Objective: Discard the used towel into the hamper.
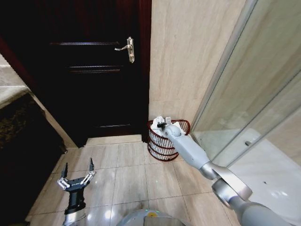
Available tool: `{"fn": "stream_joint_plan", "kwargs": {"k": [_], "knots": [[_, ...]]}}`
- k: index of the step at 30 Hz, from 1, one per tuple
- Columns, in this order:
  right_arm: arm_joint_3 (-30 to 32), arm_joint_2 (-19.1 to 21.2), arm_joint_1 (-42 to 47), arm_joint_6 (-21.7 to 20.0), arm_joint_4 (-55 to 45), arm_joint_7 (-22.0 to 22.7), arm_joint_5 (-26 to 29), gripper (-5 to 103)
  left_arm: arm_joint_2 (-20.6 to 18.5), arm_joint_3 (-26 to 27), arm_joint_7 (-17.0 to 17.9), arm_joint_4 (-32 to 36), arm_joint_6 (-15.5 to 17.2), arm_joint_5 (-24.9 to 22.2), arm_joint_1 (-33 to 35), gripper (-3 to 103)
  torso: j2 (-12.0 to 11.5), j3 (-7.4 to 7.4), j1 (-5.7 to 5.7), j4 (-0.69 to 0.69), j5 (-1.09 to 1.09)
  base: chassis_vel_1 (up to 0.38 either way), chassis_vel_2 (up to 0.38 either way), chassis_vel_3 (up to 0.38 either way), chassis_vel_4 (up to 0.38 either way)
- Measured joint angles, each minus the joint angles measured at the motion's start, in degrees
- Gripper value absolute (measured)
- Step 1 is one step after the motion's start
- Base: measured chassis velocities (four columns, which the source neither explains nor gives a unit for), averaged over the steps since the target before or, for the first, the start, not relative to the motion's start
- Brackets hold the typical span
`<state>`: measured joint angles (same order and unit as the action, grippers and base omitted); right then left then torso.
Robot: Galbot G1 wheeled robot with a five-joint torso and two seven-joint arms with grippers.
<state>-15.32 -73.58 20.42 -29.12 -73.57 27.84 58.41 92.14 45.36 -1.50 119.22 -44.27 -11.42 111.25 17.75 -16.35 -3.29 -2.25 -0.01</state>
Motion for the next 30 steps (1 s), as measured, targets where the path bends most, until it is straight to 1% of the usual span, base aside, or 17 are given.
{"fn": "stream_joint_plan", "kwargs": {"k": [3,4,5,7,9,10,11,14,15,18,24,28,30], "knots": [[-0.9,0.3,-0.1,-2.7,-5.6,7.9,8.1,4,0.0,-0.2,0.0,0.1,0.0,0.2,0.1,100,0.0,0.0,0.0,0.0,0.0,0.0,0.0,0.0,0.0],[-0.9,0.3,-0.1,-2.7,-5.6,7.9,8.1,4,0.0,-0.2,0.0,0.1,0.0,0.2,0.1,100,0.0,0.0,0.0,0.0,0.0,0.0,0.0,0.0,0.0],[-1.3,0.1,-0.1,-3.1,-7.6,11.0,11.4,4,0.0,-0.3,0.0,0.0,-0.1,0.2,0.1,100,0.0,0.0,0.0,0.02,0.0,0.0,0.0,0.0,0.0],[-2.0,-0.8,-0.2,-2.9,-9.6,13.9,15.4,4,0.0,-0.4,-0.2,-0.4,-0.3,0.4,0.0,100,0.0,0.0,0.0,0.0,-0.01,0.0,0.0,0.0,0.0],[-2.4,-1.2,-0.2,-2.8,-9.7,13.5,15.5,4,0.0,-0.4,-0.3,-0.4,-0.4,0.4,0.1,100,0.0,0.0,0.0,0.0,-0.01,0.0,0.0,0.0,0.0],[-2.9,-1.6,-0.1,-2.5,-9.4,12.0,14.3,4,0.0,-0.5,-0.3,-0.3,-0.4,0.4,0.2,100,0.0,0.0,0.0,0.0,-0.01,0.0,0.0,0.0,0.0],[-2.9,-1.6,-0.1,-2.5,-9.4,12.0,14.3,4,0.0,-0.5,-0.3,-0.3,-0.4,0.4,0.2,100,0.0,0.0,0.0,0.0,-0.01,0.0,0.0,0.0,0.0],[-3.4,-2.7,0.2,-1.9,-6.6,8.0,10.3,4,0.0,-0.2,-0.3,0.3,-0.4,0.4,0.2,100,0.0,0.0,0.0,0.0,0.0,0.0,0.0,0.0,0.0],[-3.4,-2.7,0.2,-1.9,-6.6,8.0,10.3,4,0.0,-0.2,-0.3,0.3,-0.4,0.4,0.2,100,0.0,0.0,0.0,0.0,0.0,0.0,0.0,0.0,0.0],[-3.5,-3.4,0.2,-0.8,-3.6,4.7,5.7,4,0.0,0.1,-0.3,0.6,-0.4,0.4,0.2,100,0.0,0.0,0.0,0.0,0.0,0.0,0.0,0.0,0.0],[-3.1,-2.6,-0.2,-0.3,-2.7,3.6,3.3,4,0.0,0.2,-0.4,0.7,-0.3,0.3,0.2,100,0.0,0.0,0.0,-0.01,0.01,0.0,0.0,0.0,0.0],[-1.4,0.3,-0.4,-0.4,-2.9,5.0,2.9,4,0.0,0.2,-0.4,0.8,-0.2,0.3,0.2,100,0.0,0.0,0.0,0.01,0.01,0.0,0.0,0.0,0.0],[-1.1,1.1,-0.4,-0.7,-3.4,5.7,3.1,4,0.0,0.1,-0.4,0.7,-0.2,0.3,0.2,100,0.0,0.0,0.0,0.01,0.02,0.0,0.0,0.0,0.0]]}}
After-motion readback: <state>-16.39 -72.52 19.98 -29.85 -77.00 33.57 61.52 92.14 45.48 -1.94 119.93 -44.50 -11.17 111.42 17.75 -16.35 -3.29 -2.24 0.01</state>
